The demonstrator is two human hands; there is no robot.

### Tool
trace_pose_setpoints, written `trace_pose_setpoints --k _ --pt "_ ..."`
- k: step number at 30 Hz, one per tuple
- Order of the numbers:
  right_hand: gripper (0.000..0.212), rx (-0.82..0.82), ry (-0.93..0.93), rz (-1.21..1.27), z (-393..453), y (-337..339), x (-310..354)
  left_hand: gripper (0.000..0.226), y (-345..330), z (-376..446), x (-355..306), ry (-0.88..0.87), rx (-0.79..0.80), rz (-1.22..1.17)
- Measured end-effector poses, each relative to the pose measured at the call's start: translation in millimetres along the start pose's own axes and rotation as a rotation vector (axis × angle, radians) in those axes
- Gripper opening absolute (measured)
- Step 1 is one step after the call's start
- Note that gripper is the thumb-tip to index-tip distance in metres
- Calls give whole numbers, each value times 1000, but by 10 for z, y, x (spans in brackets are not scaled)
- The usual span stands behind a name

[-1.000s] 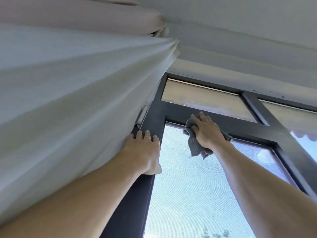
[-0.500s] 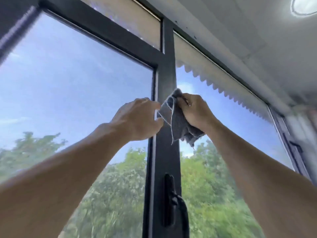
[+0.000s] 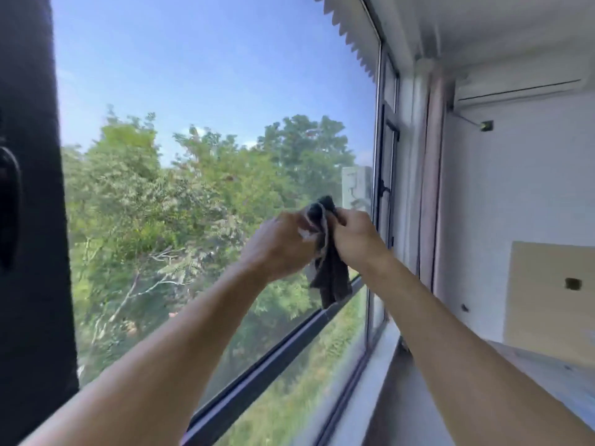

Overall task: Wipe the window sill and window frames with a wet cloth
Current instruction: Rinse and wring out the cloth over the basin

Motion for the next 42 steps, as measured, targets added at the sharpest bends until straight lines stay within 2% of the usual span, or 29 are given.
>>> trace_pose_setpoints --k 3,4,6,8,16,19,22,23,28,32,36,40,42 --pt "7 -58 -152 27 -142 157 -795 9 -834 83 346 106 154 -213" --pt "4 -75 -192 51 -183 173 -933 3 -950 106 438 121 141 -237" --pt "14 -105 -307 103 -293 238 -1360 21 -1357 207 622 140 134 -227" --pt "13 -99 -373 148 -419 334 -1748 27 -1796 259 717 158 174 -216" --pt "11 -146 -529 43 -780 1090 -2983 19 -3302 345 650 149 396 -306" --pt "24 -72 -639 49 -905 1434 -3494 26 -3874 426 559 191 448 -421" --pt "10 74 -718 14 -993 1805 -4129 20 -4565 607 396 224 481 -528" --pt "5 83 -730 1 -985 1958 -4354 19 -4826 682 309 210 491 -519" --pt "22 45 -740 -128 -727 2962 -5683 23 -6370 1144 -20 197 505 -423" --pt "19 68 -822 -201 -636 3956 -6724 12 -7683 1543 -353 259 675 -356" --pt "16 87 -921 -243 -604 4802 -7482 16 -8694 1954 -686 205 729 -282" --pt "19 -63 -1008 -316 -680 5507 -8361 19 -9770 2256 -893 178 784 -278" --pt "19 -126 -1050 -321 -702 5787 -8812 16 -10393 2386 -962 216 832 -352"
Point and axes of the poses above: each hand's wrist, its own z-axis towards the middle knuckle, its own y-axis out of the back of the hand, x = y × z, the point moved 6 cm from there along z, towards the middle knuckle, and after that the axes turned 8 degrees about -z, right-handed, at the moved point
